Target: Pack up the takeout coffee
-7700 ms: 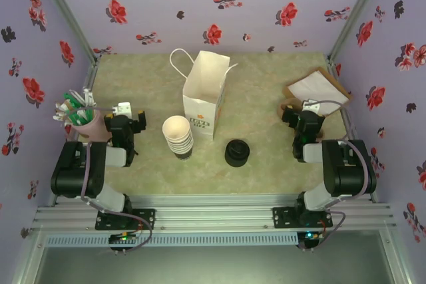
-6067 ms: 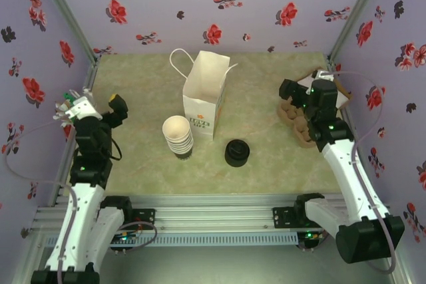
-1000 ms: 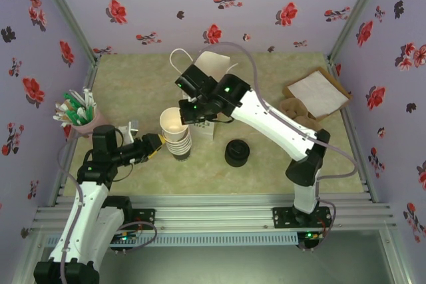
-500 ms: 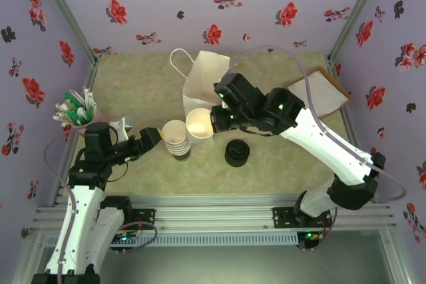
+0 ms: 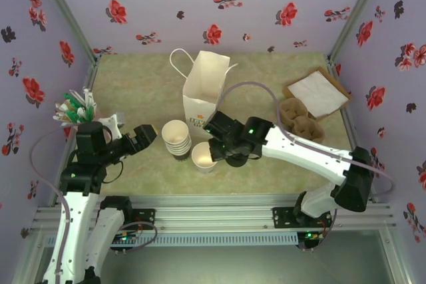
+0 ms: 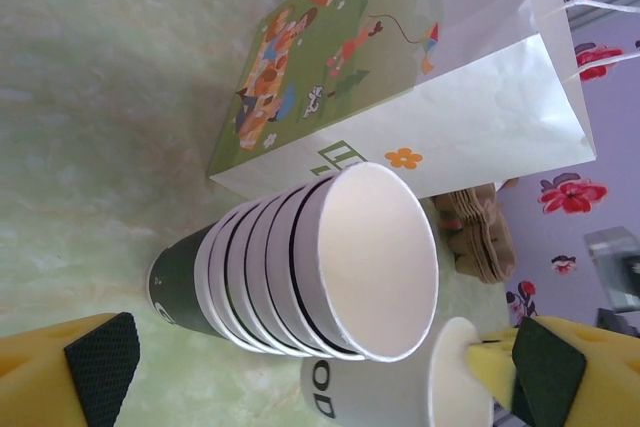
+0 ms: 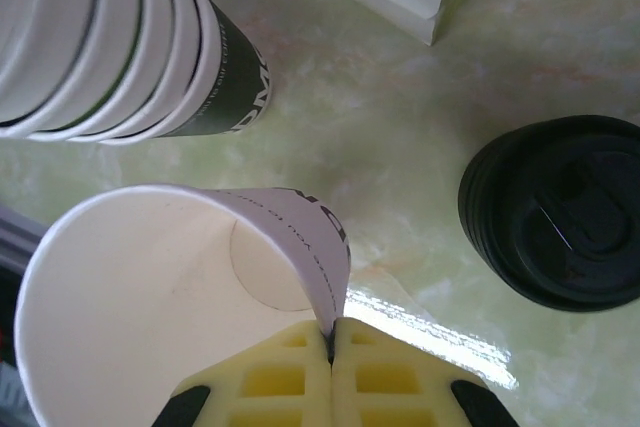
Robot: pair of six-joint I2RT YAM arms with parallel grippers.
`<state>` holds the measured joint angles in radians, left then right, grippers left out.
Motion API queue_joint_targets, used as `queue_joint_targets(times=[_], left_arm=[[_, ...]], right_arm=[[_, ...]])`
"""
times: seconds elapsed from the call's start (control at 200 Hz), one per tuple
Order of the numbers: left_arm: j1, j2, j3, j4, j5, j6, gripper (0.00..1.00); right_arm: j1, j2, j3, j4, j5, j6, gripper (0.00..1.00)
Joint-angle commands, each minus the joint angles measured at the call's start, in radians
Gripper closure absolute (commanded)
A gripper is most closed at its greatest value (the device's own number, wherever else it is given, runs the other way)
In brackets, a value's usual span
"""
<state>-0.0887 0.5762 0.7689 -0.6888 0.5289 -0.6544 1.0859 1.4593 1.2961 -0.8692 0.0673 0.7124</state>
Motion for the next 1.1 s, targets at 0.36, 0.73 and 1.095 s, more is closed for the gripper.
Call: queue_joint_targets(times=[0.36, 0.73, 1.095], left_arm=[[-0.002, 0.003, 0.001, 0.034, -0.024, 0.02, 0.01], [-0.024, 0.034, 0.033, 0.048, -0.038, 0.046, 0.01], [-0.118, 0.104, 0.143, 0.066, -0.144, 0.097, 0.01]], right_arm=[[0.005, 0.096, -0.073, 0.094, 0.065, 0.04, 0.94], [0.006, 0.025, -0.078, 0.041, 0.102, 0.061, 0.72], [-0.063, -0.175, -0.143, -0.001, 0.16, 0.042, 0.44]])
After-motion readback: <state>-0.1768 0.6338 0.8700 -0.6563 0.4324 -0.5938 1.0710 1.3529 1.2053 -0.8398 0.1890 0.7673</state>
